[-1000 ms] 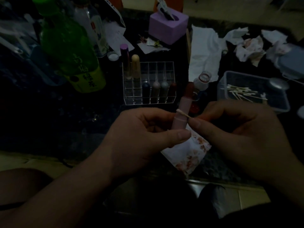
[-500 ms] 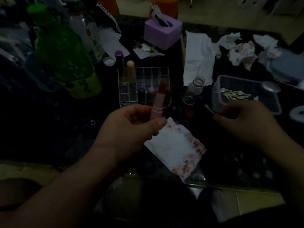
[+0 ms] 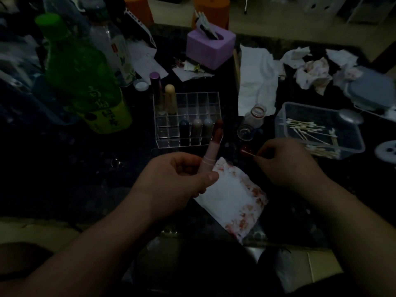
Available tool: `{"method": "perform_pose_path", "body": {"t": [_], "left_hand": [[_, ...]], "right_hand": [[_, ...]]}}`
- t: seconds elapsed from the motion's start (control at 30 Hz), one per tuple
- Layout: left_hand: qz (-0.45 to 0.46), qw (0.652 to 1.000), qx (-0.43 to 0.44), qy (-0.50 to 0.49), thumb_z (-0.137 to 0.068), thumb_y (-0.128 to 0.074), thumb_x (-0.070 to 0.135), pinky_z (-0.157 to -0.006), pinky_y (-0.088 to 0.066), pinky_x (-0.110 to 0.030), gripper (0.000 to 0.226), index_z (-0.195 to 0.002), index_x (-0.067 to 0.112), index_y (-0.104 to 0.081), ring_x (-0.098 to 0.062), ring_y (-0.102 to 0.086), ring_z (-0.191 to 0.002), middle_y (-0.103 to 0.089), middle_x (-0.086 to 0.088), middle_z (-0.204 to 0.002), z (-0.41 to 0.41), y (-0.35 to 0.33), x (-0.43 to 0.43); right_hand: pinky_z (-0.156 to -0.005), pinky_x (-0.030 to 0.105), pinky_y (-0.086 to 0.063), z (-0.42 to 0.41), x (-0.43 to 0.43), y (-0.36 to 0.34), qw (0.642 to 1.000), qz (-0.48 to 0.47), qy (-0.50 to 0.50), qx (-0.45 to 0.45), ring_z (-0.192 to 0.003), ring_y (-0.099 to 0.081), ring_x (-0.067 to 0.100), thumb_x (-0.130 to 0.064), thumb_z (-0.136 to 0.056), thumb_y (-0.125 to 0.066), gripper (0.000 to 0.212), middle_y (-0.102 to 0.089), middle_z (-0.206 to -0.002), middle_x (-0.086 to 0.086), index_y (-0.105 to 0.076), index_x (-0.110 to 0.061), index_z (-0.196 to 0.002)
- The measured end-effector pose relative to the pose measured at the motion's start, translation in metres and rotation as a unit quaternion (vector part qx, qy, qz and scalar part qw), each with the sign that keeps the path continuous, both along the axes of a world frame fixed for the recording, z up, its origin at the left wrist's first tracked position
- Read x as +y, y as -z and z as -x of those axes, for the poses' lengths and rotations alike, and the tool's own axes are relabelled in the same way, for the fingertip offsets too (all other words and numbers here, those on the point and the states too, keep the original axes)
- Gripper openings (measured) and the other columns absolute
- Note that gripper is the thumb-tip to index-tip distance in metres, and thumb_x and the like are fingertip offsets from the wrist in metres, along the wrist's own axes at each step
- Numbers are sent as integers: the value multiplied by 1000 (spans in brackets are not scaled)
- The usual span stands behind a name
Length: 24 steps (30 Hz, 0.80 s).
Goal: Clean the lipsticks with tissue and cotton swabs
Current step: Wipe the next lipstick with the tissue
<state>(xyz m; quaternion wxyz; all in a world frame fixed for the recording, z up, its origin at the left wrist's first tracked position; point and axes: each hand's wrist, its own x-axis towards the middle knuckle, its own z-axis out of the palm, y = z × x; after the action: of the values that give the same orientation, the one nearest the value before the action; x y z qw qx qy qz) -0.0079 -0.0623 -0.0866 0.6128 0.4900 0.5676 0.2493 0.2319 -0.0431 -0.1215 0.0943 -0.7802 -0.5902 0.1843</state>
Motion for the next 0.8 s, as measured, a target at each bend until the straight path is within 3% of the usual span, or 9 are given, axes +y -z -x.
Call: {"method": "perform_pose_path", "body": {"t": [0.17,0.3,0.47,0.6,0.7,0.8], "left_hand": [[3,1000,-11,-3,-77,-81,20,-63,-55,-21,18,-94,16,-75,-15,-72,-71,-77,-2,-82,5,1,0],[-9,1000,-15,-13,-77,-81,20,-64,-57,-24,16,-91,17,-75,-19,-73,-73,-77,-4,-81,9,0,1],[-13,999,-21,-23,-77,-81,20,-67,-55,-27,15,-91,16,-76,-20,-73,-75,-77,-5,-82,11,0,0],[-14,1000,-18,-18,-78,-80,22,-67,-54,-28,12,-89,19,-77,-16,-71,-70,-77,-6,-80,13,0,0],[-14,1000,-19,-11,-80,-79,22,-62,-52,-21,8,-88,19,-78,-8,-69,-66,-77,-3,-80,14,0,0],[-6,1000,-15,-4,-79,-79,23,-58,-50,-15,9,-87,20,-79,-5,-70,-69,-78,3,-83,15,1,0]], "right_hand": [[-69,33,-49,0,-6,-11,999,19,-19,-41,-85,-62,27,-27,-77,-73,29,-66,-94,7,-63,-17,-102],[-66,35,-54,5,-15,-23,996,35,-37,-75,-72,-61,22,-35,-74,-73,26,-65,-81,3,-64,-17,-91],[-63,31,-47,40,-25,-11,996,25,-90,4,-72,-58,16,-42,-83,-68,21,-60,-78,-4,-61,-22,-82],[-62,30,-41,53,-25,10,994,-11,-112,-14,-79,-53,18,-49,-79,-65,31,-54,-86,-3,-55,-21,-88],[-57,26,-37,55,-19,17,997,24,-75,27,-75,-51,13,-44,-83,-68,33,-54,-86,-2,-53,-16,-94],[-52,24,-32,54,-13,15,995,62,-58,55,-66,-49,9,-37,-82,-70,26,-55,-76,-2,-54,-17,-81]]}}
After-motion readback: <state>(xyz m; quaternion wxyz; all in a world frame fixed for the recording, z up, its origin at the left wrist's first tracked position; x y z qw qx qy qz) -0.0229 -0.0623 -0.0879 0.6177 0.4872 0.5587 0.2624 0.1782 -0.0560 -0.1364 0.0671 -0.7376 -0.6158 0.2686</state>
